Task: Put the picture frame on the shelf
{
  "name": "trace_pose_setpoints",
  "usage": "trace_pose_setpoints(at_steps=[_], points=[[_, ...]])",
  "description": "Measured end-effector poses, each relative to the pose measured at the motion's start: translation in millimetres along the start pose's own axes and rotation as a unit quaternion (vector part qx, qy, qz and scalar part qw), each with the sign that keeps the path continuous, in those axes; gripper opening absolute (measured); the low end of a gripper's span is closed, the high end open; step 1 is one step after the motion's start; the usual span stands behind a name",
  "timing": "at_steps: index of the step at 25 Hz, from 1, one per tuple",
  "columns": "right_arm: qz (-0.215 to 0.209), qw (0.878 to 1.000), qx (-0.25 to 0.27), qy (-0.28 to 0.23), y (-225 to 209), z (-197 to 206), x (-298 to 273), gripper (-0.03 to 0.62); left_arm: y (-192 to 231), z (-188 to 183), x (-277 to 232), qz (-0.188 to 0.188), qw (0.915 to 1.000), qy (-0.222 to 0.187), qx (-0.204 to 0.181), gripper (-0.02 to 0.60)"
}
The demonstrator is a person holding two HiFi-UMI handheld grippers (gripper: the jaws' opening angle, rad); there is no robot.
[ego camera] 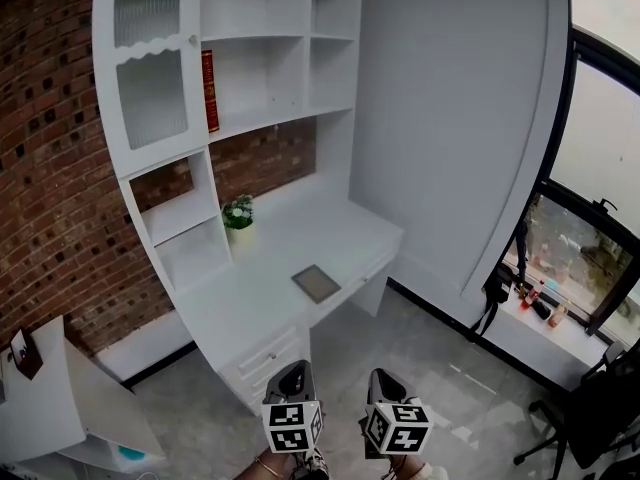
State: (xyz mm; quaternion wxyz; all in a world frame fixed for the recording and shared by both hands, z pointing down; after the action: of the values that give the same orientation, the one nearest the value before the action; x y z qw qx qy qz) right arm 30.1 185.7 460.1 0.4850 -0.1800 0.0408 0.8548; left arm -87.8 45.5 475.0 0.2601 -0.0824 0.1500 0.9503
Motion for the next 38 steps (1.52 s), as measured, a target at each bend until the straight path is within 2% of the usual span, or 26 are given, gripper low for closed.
trace_pose_setpoints(at_steps=[6,10,18,25,29,33,38], points=[[-0.019,1.0,0.017,-0.01,-0.1,-47.2,-88.0,0.025,34.1,-40.6,-74.7,-0.014,0.9997,-0.02,-0.005,-0.002],[-0.031,0.999,0.022,-0.009,3.5,-64.0,-135.5,0.025,57.9,-56.3,-112.9,-0.025,0.9994,-0.023,-0.001,-0.002],[-0.041,0.998,0.032,0.025,-3.0,-64.5,-201.3,0.025,87.5,-54.6,-162.1,-0.047,0.9989,-0.002,0.008,-0.002],[-0.101,0.992,0.059,0.043,5.6,-80.0,-278.6,0.025,114.7,-51.4,-202.9,-0.1,0.9946,0.005,0.028,-0.002],[-0.16,0.982,0.083,0.056,14.7,-98.2,-336.7,0.025,129.3,-62.7,-233.5,-0.15,0.9877,-0.003,0.044,-0.002],[-0.235,0.962,0.125,0.061,32.7,-121.0,-389.2,0.025,140.5,-77.8,-260.5,-0.212,0.9751,-0.018,0.061,-0.002],[-0.295,0.941,0.15,0.066,47.2,-137.3,-429.4,0.025,147.8,-84.5,-276.5,-0.269,0.9598,-0.03,0.075,-0.002]])
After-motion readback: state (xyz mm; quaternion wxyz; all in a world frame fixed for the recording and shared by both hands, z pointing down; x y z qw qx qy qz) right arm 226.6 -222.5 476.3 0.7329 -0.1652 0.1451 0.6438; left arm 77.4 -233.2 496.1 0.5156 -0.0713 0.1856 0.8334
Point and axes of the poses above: the fingertips, and each gripper's own axes: x backward along the fingers, y to its left, z out of its underside, the point moved 6 cm from there along x, backward along the fingers, and after that the axes turned 4 degrees about x, right-handed, at the moved point
